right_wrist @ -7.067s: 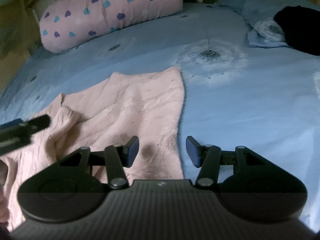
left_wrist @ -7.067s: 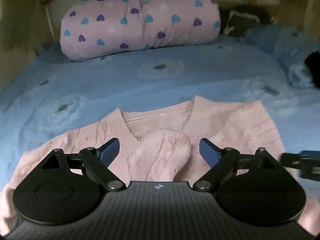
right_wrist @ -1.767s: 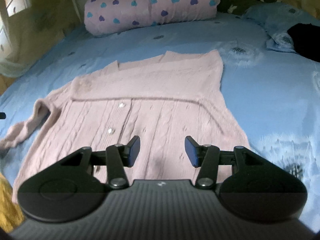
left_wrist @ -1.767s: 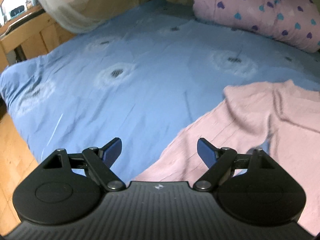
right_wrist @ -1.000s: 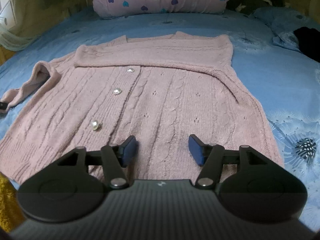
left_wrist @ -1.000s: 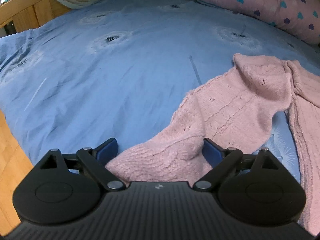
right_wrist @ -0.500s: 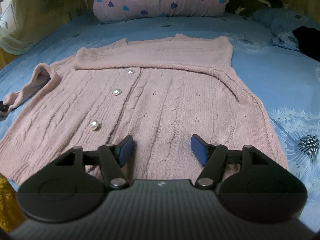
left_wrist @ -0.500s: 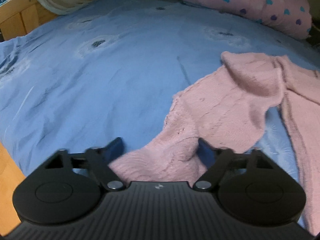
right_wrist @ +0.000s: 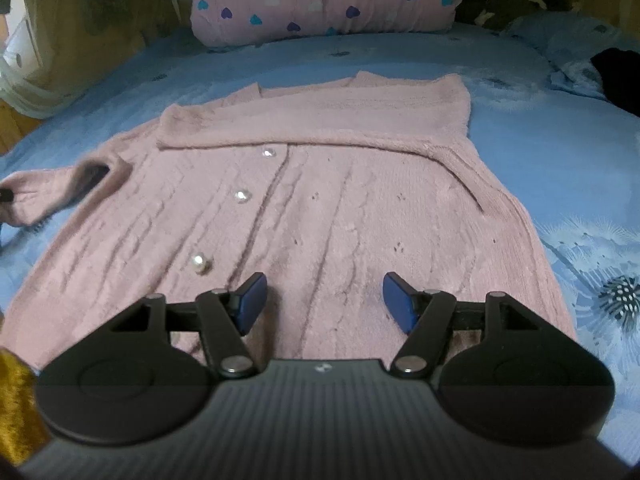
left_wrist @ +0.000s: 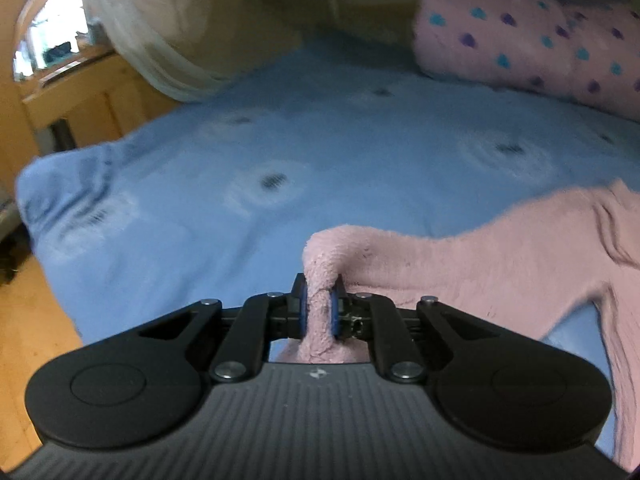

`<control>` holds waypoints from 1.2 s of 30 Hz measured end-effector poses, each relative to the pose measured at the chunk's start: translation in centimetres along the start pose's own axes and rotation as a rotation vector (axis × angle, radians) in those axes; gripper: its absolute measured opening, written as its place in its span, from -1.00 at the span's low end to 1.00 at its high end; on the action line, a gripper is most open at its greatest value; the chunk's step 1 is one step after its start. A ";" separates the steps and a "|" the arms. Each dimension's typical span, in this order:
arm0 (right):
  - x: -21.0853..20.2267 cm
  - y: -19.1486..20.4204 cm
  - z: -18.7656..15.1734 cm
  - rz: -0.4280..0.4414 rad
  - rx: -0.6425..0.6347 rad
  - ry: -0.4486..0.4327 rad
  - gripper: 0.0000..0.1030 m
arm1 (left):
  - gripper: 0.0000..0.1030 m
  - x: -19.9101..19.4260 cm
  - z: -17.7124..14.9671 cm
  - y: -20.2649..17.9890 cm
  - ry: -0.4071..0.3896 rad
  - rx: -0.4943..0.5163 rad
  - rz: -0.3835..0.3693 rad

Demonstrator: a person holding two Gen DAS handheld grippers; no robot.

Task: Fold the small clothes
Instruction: 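Lift the side edge with the left tool and fold it over the body, release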

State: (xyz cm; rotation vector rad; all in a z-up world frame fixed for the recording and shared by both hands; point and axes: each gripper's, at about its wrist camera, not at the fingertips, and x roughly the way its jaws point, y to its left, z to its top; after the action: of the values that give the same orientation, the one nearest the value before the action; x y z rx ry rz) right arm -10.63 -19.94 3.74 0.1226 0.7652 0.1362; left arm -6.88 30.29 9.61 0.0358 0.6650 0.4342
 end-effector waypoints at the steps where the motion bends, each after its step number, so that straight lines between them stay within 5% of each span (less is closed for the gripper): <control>1: 0.0 -0.1 0.2 0.013 0.006 -0.002 0.28 | -0.76 0.0 0.5 0.4 -0.006 -0.006 0.011; 5: 0.0 -0.2 1.5 0.042 0.003 -0.016 0.28 | -0.76 -0.6 2.5 0.9 -0.032 -0.026 0.009; 10: 0.6 -0.4 3.9 0.058 -0.033 -0.033 0.28 | -0.76 -1.5 4.3 0.3 -0.018 -0.133 -0.126; 19: 2.5 -2.8 6.7 0.051 -0.051 -0.057 0.28 | -0.76 -5.3 7.2 -4.8 -0.063 -0.179 -0.292; 30: 2.8 -4.5 5.5 0.097 0.044 -0.069 0.28 | -0.76 -11.4 14.0 -16.9 -0.176 -0.082 -0.451; 36: 2.6 -4.8 5.5 0.111 0.082 -0.048 0.28 | -0.76 -12.6 16.2 -25.4 -0.160 -0.039 -0.552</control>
State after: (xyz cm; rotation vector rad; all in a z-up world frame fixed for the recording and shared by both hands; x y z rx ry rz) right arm -4.56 -24.56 5.07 0.2455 0.7166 0.2065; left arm 3.64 3.81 25.52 -0.1464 0.4819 -0.0874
